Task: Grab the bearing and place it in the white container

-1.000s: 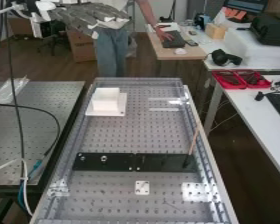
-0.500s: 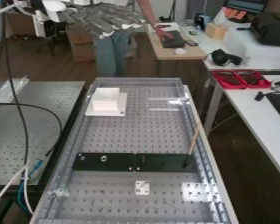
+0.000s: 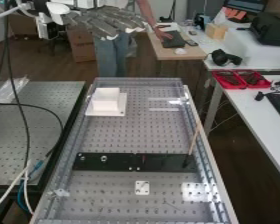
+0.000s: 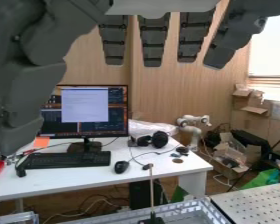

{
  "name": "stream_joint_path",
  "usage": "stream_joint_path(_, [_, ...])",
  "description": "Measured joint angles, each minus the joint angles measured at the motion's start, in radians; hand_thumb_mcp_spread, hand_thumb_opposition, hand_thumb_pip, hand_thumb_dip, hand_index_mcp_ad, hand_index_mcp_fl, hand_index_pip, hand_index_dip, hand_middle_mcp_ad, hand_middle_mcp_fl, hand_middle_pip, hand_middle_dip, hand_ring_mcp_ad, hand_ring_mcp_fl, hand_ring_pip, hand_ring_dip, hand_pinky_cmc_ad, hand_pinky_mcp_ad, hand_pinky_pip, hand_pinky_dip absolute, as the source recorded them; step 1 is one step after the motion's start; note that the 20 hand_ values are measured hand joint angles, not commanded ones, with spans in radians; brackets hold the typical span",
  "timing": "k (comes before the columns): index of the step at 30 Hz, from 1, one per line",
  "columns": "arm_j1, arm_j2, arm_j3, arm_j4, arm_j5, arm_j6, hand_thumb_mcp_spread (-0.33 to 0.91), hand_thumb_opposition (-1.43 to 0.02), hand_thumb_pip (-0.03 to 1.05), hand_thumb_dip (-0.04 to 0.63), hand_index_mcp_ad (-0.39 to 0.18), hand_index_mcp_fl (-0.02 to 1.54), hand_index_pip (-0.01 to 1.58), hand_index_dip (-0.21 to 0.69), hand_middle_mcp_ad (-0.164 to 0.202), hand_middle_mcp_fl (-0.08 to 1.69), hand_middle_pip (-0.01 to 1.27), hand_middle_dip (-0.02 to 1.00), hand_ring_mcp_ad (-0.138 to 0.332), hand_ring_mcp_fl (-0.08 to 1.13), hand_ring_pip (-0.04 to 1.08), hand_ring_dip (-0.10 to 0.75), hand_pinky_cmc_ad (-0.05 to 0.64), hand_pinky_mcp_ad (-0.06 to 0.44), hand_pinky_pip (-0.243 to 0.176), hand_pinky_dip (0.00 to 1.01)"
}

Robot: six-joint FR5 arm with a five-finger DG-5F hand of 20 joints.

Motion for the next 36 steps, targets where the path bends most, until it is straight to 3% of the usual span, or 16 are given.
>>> stream_joint_path(19, [-0.018,-0.009,-0.010,-0.015,-0.048,0.024,0.23,-0.69,0.43,0.103,-0.126,0.06,0.13,0.126,0.075,0.02,0.13,0.16,0.155,0.01,0.09,0.007,0.307,0.202,-0.089,0.27])
stream_joint_path(36, [-0.050,0.007,-0.004,-0.019,-0.127,0.002,0.23,-0.69,0.43,0.101,-0.122,0.07,0.13,0.108,0.075,0.02,0.13,0.16,0.168,0.01,0.10,0.010,0.311,0.199,-0.089,0.27])
